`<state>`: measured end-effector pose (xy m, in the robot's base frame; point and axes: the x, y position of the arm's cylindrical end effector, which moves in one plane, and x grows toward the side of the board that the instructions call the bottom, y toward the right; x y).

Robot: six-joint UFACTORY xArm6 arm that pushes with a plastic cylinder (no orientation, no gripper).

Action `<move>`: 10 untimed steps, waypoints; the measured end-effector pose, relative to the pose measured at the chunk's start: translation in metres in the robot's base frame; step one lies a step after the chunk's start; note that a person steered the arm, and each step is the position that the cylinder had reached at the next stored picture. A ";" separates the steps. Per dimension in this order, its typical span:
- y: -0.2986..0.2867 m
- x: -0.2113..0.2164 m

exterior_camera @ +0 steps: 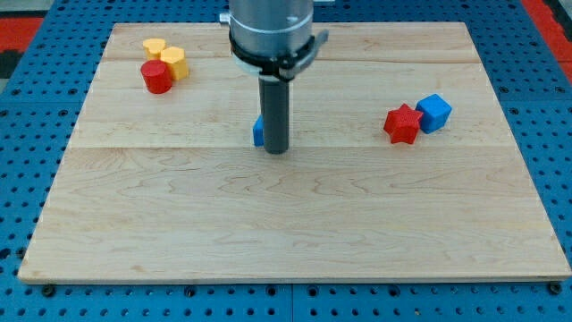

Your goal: Push the blue triangle into the group of blocks

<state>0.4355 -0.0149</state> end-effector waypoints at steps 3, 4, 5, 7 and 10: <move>-0.070 -0.049; -0.133 -0.078; -0.113 -0.058; -0.051 -0.035; -0.136 -0.102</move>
